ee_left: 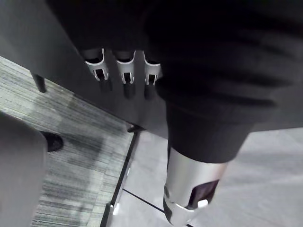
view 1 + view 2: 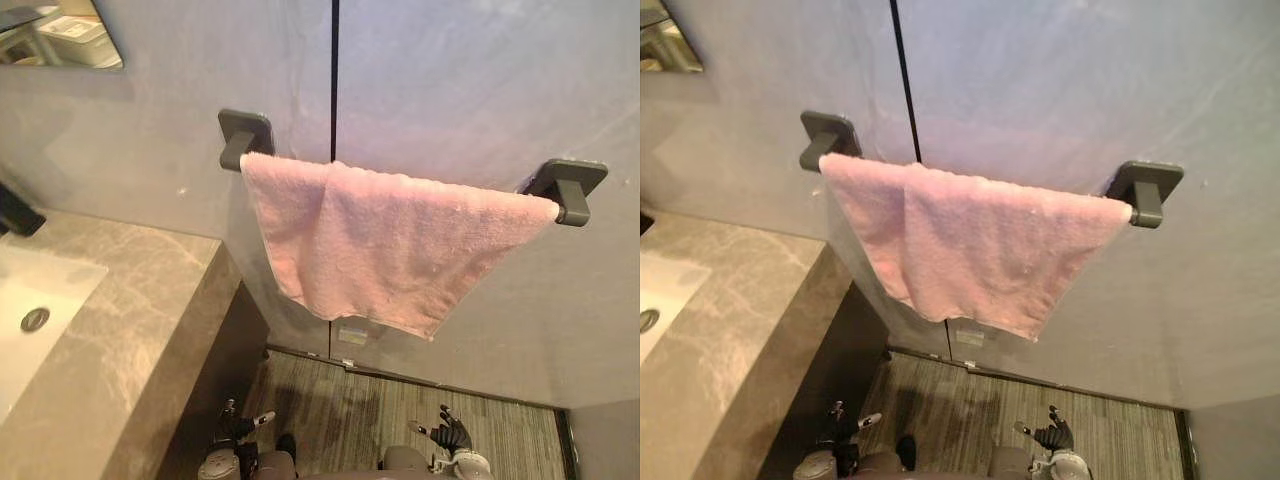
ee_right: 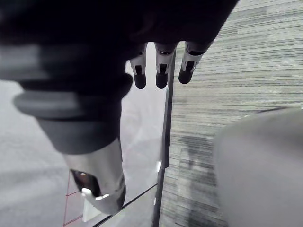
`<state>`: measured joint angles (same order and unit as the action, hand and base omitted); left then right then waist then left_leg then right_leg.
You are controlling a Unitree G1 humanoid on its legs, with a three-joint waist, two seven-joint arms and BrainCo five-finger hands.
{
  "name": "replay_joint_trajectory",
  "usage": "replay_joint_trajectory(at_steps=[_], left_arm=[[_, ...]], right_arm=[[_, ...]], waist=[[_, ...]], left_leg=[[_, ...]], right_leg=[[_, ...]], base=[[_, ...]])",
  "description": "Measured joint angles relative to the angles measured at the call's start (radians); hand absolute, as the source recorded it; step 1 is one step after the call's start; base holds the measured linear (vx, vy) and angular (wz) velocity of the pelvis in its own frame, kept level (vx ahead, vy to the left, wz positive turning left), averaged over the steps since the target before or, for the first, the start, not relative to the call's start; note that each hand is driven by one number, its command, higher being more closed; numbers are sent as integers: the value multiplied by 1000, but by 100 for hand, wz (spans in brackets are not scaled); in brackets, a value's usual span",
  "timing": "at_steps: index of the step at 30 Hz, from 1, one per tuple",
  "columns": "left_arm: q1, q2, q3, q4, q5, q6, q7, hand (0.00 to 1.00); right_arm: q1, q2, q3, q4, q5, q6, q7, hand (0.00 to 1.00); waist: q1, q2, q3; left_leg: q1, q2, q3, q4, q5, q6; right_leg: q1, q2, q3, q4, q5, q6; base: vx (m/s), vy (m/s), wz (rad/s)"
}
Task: Organize washtable
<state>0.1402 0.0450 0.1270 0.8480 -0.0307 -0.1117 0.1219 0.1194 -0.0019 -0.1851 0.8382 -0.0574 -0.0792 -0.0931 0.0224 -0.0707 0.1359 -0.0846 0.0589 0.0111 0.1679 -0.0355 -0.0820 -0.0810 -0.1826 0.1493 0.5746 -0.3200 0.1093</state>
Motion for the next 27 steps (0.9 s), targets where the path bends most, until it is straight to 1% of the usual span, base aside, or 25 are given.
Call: replay_joint_trajectory(at_steps=[1, 2, 3, 4, 5, 6, 7, 8, 9, 10, 11, 13, 14, 15, 16, 17, 18, 20, 21, 23, 24, 25, 26, 27], left_arm=[[0, -13, 0, 8, -8, 2, 14, 0], [-1, -26, 0, 8, -18, 5, 17, 0], [-4, -33, -2, 8, -28, 5, 21, 0], [-7, -37, -13, 11, -40, 6, 25, 0], [-10, -42, -16, 23, -52, 7, 33, 0], [-12, -42, -18, 28, -59, 6, 34, 0], [-26, -40, -14, 33, -64, 7, 33, 0], [-33, -38, -2, 53, -64, 18, 34, 0], [-32, -35, 2, 53, -64, 18, 33, 0], [-33, -30, 3, 52, -63, 17, 33, 0], [-36, -28, 4, 54, -63, 17, 32, 0], [-36, -36, 15, 59, -63, 17, 31, 0], [-41, -42, 14, 75, -63, 19, 30, 0], [-42, -44, 10, 87, -62, 20, 29, 0], [-43, -49, 5, 99, -62, 23, 28, 0], [-46, -60, -9, 114, -54, 30, 22, 0], [-53, -63, -23, 121, -46, 37, 11, 0], [-63, -48, -32, 120, -39, 40, 10, 0], [-55, -27, -40, 120, -36, 41, 11, 0], [-46, -14, -51, 121, -35, 42, 11, 0], [-42, -3, -59, 121, -33, 45, 10, 0], [-42, -1, -62, 122, -32, 48, 11, 0], [-42, 7, -77, 122, -25, 49, 11, 0], [-42, 10, -79, 124, -21, 49, 10, 0]], right_arm=[[-22, -6, 9, 1, 1, 2, -4, 0], [-30, -17, 14, 1, 6, 3, -10, 0], [-37, -23, 20, 0, 8, 3, -17, 0], [-43, -33, 24, 2, 8, 3, -19, 0], [-52, -47, 24, 16, 8, 4, -22, 0], [-51, -51, 17, 30, 8, 7, -24, 0], [-55, -54, 7, 63, 7, 13, -35, 0], [-68, -56, -17, 83, 8, 21, -45, 0], [-70, -56, -27, 83, 7, 21, -46, 0], [-68, -54, -35, 85, 8, 21, -49, 0], [-71, -54, -44, 86, 9, 20, -49, 0], [-65, -55, -52, 98, 8, 21, -52, 0], [-64, -55, -56, 118, 8, 22, -54, 0], [-64, -54, -61, 132, 8, 24, -54, 0], [-64, -49, -78, 135, 8, 27, -54, 0], [-66, -45, -106, 139, 11, 29, -56, 0], [-75, -46, -127, 154, 9, 30, -57, 0], [-77, -39, -137, 168, 10, 31, -58, 0], [-79, -16, -131, 170, 10, 33, -58, 0], [-84, -3, -129, 170, 9, 34, -58, 0], [-87, 0, -124, 171, 8, 34, -58, 0], [-92, -2, -124, 173, 8, 36, -59, 0], [-96, -5, -126, 178, 8, 40, -60, 0], [-95, -6, -129, 177, 8, 39, -60, 0]], waist=[[22, 37, 2], [26, 51, 3], [23, 74, -2], [12, 95, 0], [-13, 97, 5], [-16, 95, 6], [-9, 96, 12], [-7, 91, 16], [-9, 85, 20], [-9, 74, 26], [-12, 69, 29], [-16, 74, 27], [-26, 80, 24], [-36, 86, 21], [-43, 98, 14], [-65, 117, 8], [-73, 137, 3], [-66, 121, 9], [-60, 110, 11], [-61, 95, 4], [-61, 98, 6], [-61, 94, 5], [-65, 99, 8], [-67, 102, 10]], left_leg=[[-16, 45, -5, -1, 11, -20], [-39, 67, -13, -3, 22, -37], [-71, 86, -34, -5, 43, -48], [-94, 100, -38, -28, 92, -53], [-104, 101, -28, -115, 223, -54], [-93, 100, 0, -202, 317, -54], [-93, 99, 70, -191, 299, -64], [-82, 84, 126, -136, 244, -63], [-72, 67, 142, -98, 199, -42], [-57, 48, 168, -37, 137, -23], [-38, 36, 209, 26, 77, -9], [16, 43, 288, 105, -3, -1], [71, 45, 334, 104, -30, -4], [107, 45, 363, 55, -31, -12], [150, 48, 393, -17, -27, -8], [190, 56, 445, -108, -6, -16], [190, 51, 464, -161, 2, -26], [168, 44, 466, -165, 5, -21], [150, 25, 437, -167, 23, 5], [145, 13, 402, -175, 32, 19], [141, -4, 368, -198, 56, 32], [132, -18, 349, -224, 86, 40], [125, -32, 360, -251, 119, 56], [122, -34, 384, -261, 121, 60]], right_leg=[[26, 43, -10, -63, -8, 10], [38, 63, -26, -105, -13, 15], [46, 82, -71, -152, -29, 0], [43, 101, -121, -162, -38, -19], [37, 116, -179, -176, -20, -49], [36, 112, -211, -207, -1, -73], [43, 117, -260, -240, 20, -107], [40, 109, -303, -245, 35, -128], [37, 99, -328, -245, 42, -139], [26, 82, -351, -243, 48, -149], [22, 65, -380, -251, 61, -152], [28, 47, -434, -273, 83, -148], [41, 39, -478, -291, 97, -140], [47, 38, -506, -308, 109, -136], [48, 38, -539, -324, 121, -128], [45, 38, -598, -335, 135, -114], [44, 35, -651, -339, 151, -102], [72, 27, -712, -376, 181, -87], [114, 21, -772, -431, 215, -74], [131, 16, -806, -445, 227, -70], [142, 7, -843, -445, 231, -64], [150, -3, -881, -442, 233, -63], [158, -21, -924, -439, 234, -61], [166, -26, -953, -437, 233, -60]], base=[[-153, -296, -8], [-240, -353, 13], [-262, -335, 57], [-323, -395, 127], [-255, -281, 143], [-246, -226, 147], [-206, -170, 120], [-194, -174, 104], [-195, -143, 89], [-220, -92, 72], [-257, -73, 70], [-200, 10, 88], [-148, 77, 108], [-135, 103, 110], [-101, 155, 125], [-122, 241, 151], [-160, 305, 149], [-154, 241, 124], [-131, 156, 115], [-108, 102, 87], [-133, 78, 93], [-205, 104, 122], [-202, 104, 106], [-222, 139, 122]])
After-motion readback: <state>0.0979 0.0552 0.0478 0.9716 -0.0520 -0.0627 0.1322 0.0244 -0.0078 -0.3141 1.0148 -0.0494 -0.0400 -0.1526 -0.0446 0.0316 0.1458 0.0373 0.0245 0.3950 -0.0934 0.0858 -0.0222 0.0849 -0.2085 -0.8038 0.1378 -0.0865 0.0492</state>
